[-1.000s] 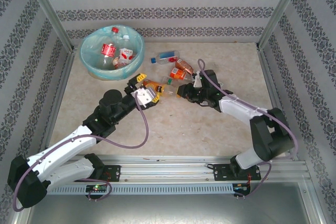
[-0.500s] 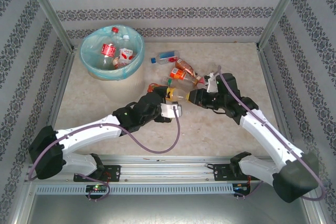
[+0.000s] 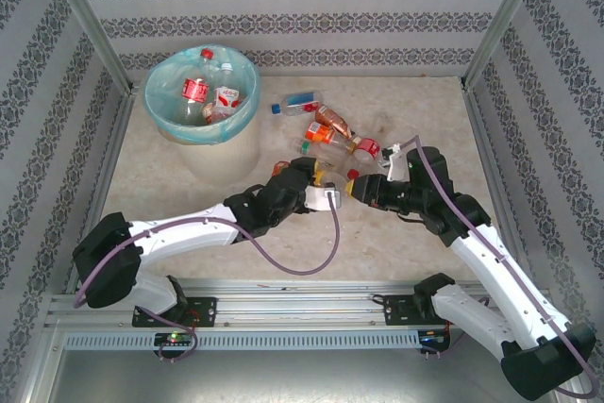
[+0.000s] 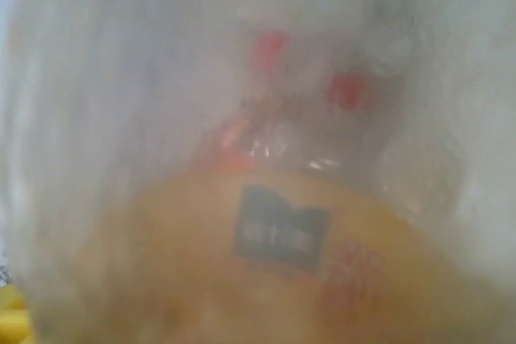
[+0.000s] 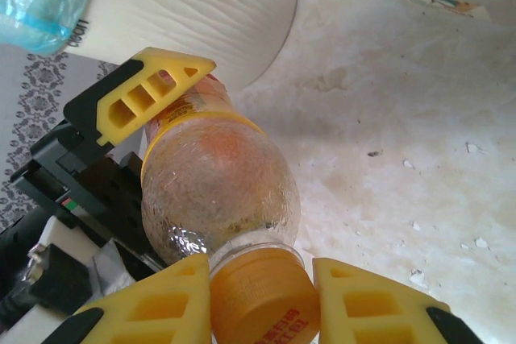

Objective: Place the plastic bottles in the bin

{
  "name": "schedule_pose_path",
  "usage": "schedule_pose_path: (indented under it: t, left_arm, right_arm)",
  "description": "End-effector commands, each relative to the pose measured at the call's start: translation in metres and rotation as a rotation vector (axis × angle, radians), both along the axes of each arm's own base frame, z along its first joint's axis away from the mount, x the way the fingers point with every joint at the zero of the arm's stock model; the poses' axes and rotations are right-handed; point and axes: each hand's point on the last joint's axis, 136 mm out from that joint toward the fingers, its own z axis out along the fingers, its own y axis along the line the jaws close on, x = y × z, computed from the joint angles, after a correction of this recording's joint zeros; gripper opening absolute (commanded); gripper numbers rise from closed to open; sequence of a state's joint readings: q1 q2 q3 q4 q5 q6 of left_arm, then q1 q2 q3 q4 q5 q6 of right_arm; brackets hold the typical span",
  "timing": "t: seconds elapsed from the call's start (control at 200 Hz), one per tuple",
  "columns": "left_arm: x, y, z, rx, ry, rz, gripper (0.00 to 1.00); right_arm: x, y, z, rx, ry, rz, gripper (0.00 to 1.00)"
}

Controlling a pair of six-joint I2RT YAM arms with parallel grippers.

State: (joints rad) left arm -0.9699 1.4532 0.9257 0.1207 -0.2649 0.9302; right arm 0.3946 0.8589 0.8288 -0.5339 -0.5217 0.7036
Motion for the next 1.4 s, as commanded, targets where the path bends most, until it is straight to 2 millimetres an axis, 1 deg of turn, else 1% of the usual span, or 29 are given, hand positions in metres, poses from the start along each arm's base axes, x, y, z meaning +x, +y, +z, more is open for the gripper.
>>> schedule_pose_path:
  t: [0.0, 0.075, 0.11, 0.155, 0.19, 0.24, 0.29, 0.32, 0.36, 0.43, 0.475, 0.565, 0.64, 0.754, 0.799, 0.899, 0.974, 0.999, 1.004, 1.044, 1.119, 1.214, 1.284, 1.394]
  left_arm:
    - [-0.001, -0.018, 0.024, -0.06, -0.058, -0.023, 0.61]
    - [-0.001, -0.019, 0.027, -0.079, -0.063, -0.014, 0.51]
    - [-0.001, -0.018, 0.031, -0.092, -0.067, -0.01, 0.47]
    - [0.0, -0.017, 0.035, -0.114, -0.071, 0.002, 0.45]
    - [-0.001, -0.016, 0.04, -0.133, -0.076, 0.008, 0.42]
    - [-0.001, -0.015, 0.047, -0.16, -0.076, 0.016, 0.39]
    - [-0.001, -0.013, 0.055, -0.191, -0.081, 0.029, 0.38]
    - [0.0, -0.012, 0.062, -0.213, -0.087, 0.043, 0.38]
    - [0.001, -0.009, 0.07, -0.244, -0.094, 0.059, 0.37]
    - [0.003, -0.005, 0.089, -0.307, -0.109, 0.087, 0.36]
    - [0.005, -0.001, 0.102, -0.349, -0.114, 0.112, 0.35]
    - [0.012, 0.01, 0.128, -0.429, -0.107, 0.172, 0.3]
    - [0.016, 0.02, 0.152, -0.496, -0.111, 0.209, 0.26]
    - [0.02, 0.039, 0.193, -0.612, -0.119, 0.255, 0.25]
    - [0.025, 0.05, 0.208, -0.659, -0.121, 0.295, 0.24]
    - [0.037, 0.084, 0.246, -0.773, -0.135, 0.408, 0.22]
    - [0.04, 0.109, 0.276, -0.87, -0.149, 0.447, 0.18]
    - [0.042, 0.116, 0.282, -0.901, -0.144, 0.458, 0.17]
    - [0.042, 0.118, 0.286, -0.907, -0.149, 0.459, 0.16]
    - [0.044, 0.13, 0.298, -0.956, -0.145, 0.473, 0.15]
    - [0.05, 0.153, 0.315, -1.014, -0.152, 0.513, 0.12]
    - [0.059, 0.179, 0.328, -1.057, -0.183, 0.57, 0.09]
    - [0.067, 0.196, 0.33, -1.091, -0.185, 0.604, 0.08]
    - [0.082, 0.215, 0.323, -1.128, -0.155, 0.645, 0.08]
  right_arm:
    - [-0.003, -0.001, -0.001, 0.002, 0.005, 0.004, 0.0]
    - [-0.002, -0.003, 0.0, -0.012, -0.003, -0.005, 0.02]
    - [-0.002, -0.004, 0.002, -0.018, -0.008, -0.011, 0.05]
    - [-0.001, -0.007, 0.005, -0.026, -0.021, -0.02, 0.13]
    - [0.0, -0.01, 0.008, -0.034, -0.034, -0.03, 0.23]
    - [0.002, -0.014, 0.013, -0.043, -0.054, -0.049, 0.44]
    - [0.003, -0.018, 0.017, -0.053, -0.075, -0.068, 0.6]
    - [0.003, -0.02, 0.02, -0.058, -0.09, -0.075, 0.66]
    - [0.003, -0.023, 0.025, -0.066, -0.112, -0.084, 0.7]
    - [0.004, -0.032, 0.03, -0.096, -0.148, -0.109, 0.74]
    - [0.004, -0.038, 0.032, -0.121, -0.166, -0.134, 0.74]
    - [0.003, -0.048, 0.035, -0.146, -0.197, -0.164, 0.77]
    - [0.003, -0.051, 0.038, -0.151, -0.222, -0.177, 0.78]
    - [0.001, -0.054, 0.038, -0.161, -0.224, -0.182, 0.8]
    - [0.001, -0.054, 0.037, -0.161, -0.222, -0.179, 0.79]
    - [0.001, -0.053, 0.035, -0.158, -0.214, -0.175, 0.8]
    - [0.002, -0.052, 0.033, -0.154, -0.211, -0.176, 0.8]
    - [0.003, -0.052, 0.033, -0.152, -0.212, -0.177, 0.8]
    - [0.003, -0.052, 0.033, -0.152, -0.211, -0.178, 0.79]
    - [0.003, -0.051, 0.033, -0.146, -0.211, -0.177, 0.8]
    - [0.004, -0.049, 0.031, -0.138, -0.204, -0.174, 0.8]
    - [0.005, -0.048, 0.029, -0.135, -0.193, -0.173, 0.8]
    - [0.005, -0.048, 0.027, -0.134, -0.189, -0.169, 0.79]
    - [0.004, -0.049, 0.027, -0.142, -0.191, -0.17, 0.8]
